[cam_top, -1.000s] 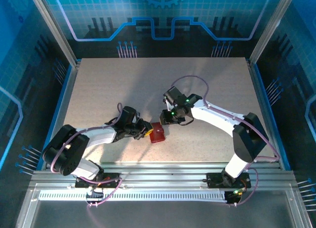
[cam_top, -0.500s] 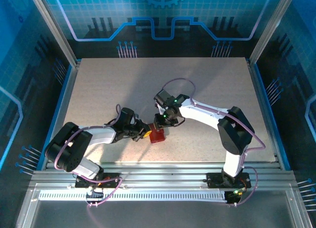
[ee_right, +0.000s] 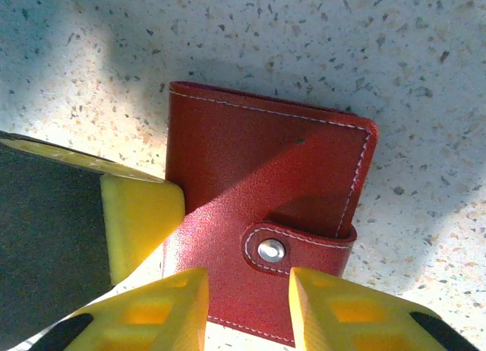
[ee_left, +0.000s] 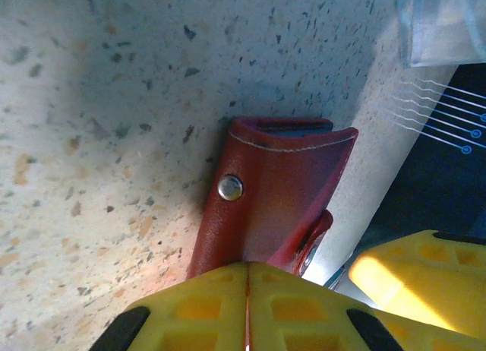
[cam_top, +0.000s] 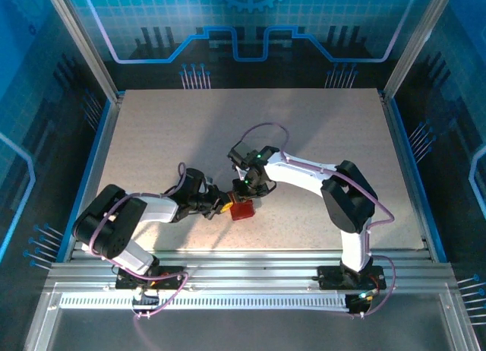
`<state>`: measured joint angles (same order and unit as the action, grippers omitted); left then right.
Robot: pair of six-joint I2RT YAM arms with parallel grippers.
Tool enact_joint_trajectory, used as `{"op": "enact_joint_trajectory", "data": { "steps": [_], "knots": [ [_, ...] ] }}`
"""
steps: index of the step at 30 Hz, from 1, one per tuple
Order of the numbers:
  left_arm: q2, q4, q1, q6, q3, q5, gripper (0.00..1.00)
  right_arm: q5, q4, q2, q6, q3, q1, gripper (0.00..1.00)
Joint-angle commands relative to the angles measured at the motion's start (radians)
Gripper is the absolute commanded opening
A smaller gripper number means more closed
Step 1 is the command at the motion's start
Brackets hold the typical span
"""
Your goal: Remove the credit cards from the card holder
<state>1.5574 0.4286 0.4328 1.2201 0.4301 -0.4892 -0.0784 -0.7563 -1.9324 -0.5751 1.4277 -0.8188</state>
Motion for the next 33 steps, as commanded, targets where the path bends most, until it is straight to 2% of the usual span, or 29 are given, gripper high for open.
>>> {"op": "enact_joint_trajectory", "data": {
  "steps": [1,20,28,33],
  "knots": [
    [0.023,0.013,-0.007,0.020,-0.023,-0.018,0.09,0.035,-0.055,-0.033,0.010,0.039,-0.018,0.35],
    [0.032,0.029,-0.013,0.022,-0.039,-0.028,0.08,0.083,-0.059,-0.113,0.014,0.047,-0.048,0.39],
    [0.038,0.033,-0.013,0.023,-0.042,-0.028,0.08,0.216,-0.084,-0.126,0.004,0.056,-0.082,0.36],
    [0.046,0.036,-0.014,0.023,-0.042,-0.031,0.07,0.234,-0.075,-0.130,-0.012,0.054,-0.097,0.33]
  ]
}}
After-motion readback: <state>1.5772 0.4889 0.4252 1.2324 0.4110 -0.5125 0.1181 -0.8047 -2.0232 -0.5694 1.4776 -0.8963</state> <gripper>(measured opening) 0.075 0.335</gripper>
